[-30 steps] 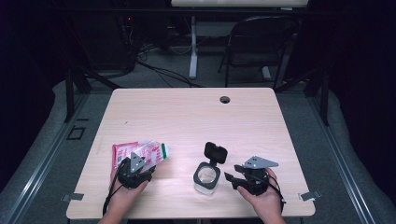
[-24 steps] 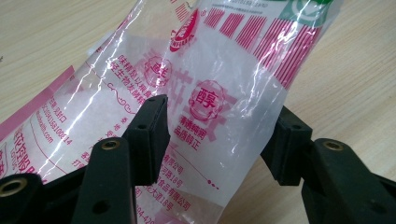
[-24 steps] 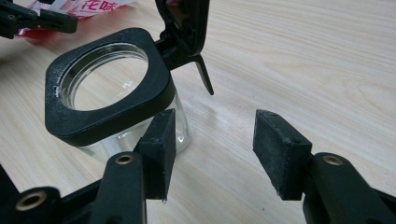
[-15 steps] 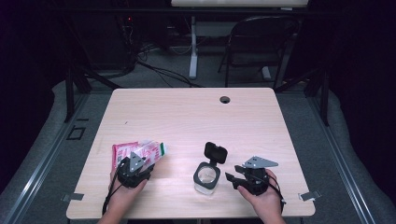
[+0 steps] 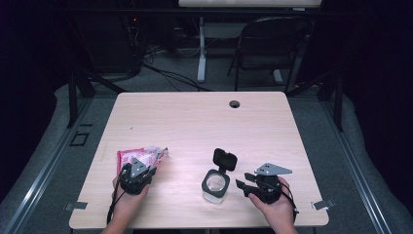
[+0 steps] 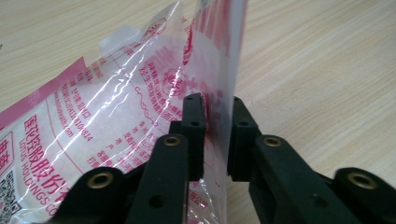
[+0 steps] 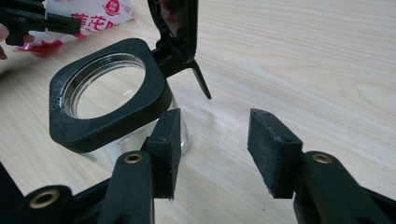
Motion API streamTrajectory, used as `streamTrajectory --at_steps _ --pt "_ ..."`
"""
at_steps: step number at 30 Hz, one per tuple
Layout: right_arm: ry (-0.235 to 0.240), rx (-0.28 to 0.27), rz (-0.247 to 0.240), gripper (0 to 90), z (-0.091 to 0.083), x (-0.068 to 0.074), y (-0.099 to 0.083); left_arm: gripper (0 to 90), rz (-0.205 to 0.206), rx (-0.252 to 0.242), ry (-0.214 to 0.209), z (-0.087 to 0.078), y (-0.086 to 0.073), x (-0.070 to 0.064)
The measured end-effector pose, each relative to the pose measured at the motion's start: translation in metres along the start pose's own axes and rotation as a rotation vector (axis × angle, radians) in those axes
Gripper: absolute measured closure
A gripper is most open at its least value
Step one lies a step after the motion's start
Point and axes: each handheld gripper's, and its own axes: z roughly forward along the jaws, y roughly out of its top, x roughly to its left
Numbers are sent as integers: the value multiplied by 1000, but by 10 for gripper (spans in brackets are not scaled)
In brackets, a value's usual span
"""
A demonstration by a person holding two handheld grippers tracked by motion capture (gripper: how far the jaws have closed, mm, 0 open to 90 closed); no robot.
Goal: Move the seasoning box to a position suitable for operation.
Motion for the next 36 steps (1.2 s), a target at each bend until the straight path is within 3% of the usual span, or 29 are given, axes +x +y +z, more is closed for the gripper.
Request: streamTrajectory --at_steps 5,22,36 --pt "3 3 13 575 -1 -1 0 899 -46 -7 -26 1 -1 7" --pt "-2 0 17 575 0 -1 -1 900 -40 -8 -29 -4 3 8" --pt "-1 1 14 575 -1 -2 0 900 -40 -17 -25 -21 13 18"
